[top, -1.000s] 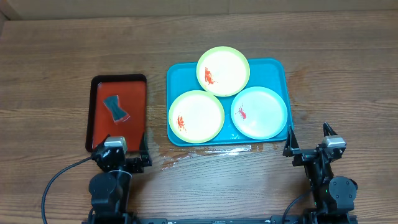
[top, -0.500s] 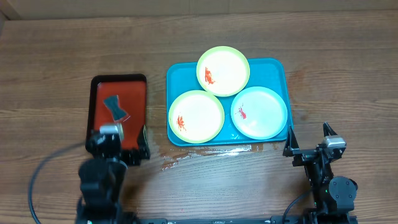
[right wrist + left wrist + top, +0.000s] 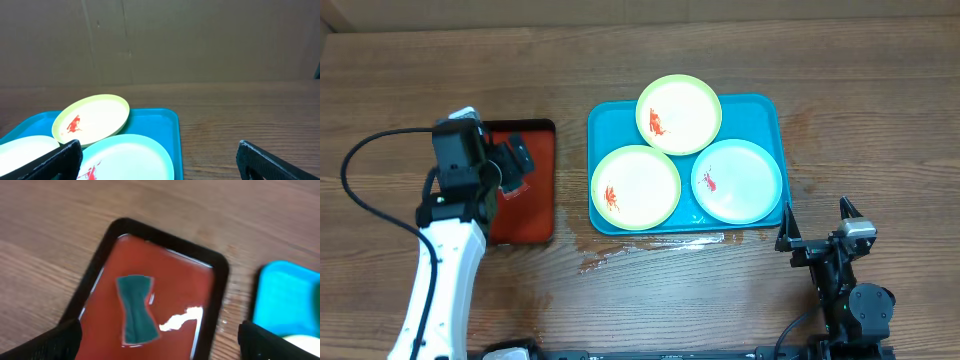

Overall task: Clean dirty plates on tray and stack at the side
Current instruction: 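Reach the left gripper to the red tray and grasp the sponge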

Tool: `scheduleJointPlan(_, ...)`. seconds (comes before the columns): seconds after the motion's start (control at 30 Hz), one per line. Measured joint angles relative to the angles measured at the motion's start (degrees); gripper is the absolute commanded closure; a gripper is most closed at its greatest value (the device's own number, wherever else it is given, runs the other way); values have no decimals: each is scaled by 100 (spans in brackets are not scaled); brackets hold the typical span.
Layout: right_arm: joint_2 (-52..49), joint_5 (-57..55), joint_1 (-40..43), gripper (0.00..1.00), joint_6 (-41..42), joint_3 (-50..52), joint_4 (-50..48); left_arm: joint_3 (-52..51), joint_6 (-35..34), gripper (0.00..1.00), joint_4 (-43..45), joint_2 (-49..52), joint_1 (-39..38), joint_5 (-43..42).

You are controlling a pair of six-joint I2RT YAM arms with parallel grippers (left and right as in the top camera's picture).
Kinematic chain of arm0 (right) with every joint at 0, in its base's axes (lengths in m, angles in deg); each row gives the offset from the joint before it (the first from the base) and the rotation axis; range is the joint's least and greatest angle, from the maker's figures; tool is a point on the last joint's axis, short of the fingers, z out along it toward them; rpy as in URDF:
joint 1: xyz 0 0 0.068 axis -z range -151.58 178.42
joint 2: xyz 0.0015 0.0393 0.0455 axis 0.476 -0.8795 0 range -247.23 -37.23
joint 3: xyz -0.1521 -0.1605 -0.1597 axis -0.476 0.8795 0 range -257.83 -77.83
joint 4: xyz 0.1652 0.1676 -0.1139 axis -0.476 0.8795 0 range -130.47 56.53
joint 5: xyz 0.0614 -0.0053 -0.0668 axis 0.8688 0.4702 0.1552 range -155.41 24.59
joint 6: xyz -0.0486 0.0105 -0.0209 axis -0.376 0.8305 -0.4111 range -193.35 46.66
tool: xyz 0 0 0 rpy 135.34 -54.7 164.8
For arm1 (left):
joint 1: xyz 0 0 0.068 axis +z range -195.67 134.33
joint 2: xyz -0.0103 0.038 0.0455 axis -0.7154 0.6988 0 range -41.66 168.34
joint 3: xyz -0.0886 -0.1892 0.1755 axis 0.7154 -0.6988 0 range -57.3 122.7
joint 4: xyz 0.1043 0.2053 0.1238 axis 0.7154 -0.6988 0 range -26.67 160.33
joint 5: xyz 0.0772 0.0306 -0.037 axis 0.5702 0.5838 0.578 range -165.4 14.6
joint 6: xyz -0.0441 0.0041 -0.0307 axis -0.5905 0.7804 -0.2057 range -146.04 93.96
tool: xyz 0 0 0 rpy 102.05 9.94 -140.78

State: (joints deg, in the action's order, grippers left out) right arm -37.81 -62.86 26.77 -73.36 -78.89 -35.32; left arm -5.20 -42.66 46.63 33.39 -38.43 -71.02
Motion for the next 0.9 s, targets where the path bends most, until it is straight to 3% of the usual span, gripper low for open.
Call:
scheduleJointPlan(0.27,0,0,2,0,-2,0,-2,15,-608,0,564,1215,151,278)
scheduleJointPlan(0.3,0,2,2,0,2,0,0,15,-682,4,643,1357,153,280)
scheduleJointPlan(0.37,0,2,0,0,-2,0,0,15,-796,23,780,1714,153,273)
scheduleJointPlan(0.43,0,2,2,0,2,0,-2,15,-861,29,785,1967,153,247)
scheduleJointPlan(0.67,0,0,2,0,-2,0,2,15,-901,22,916,2297,153,232)
scheduleJointPlan(0.9,0,0,2,0,0,0,-2,20,-901,28,1023,2669,153,234)
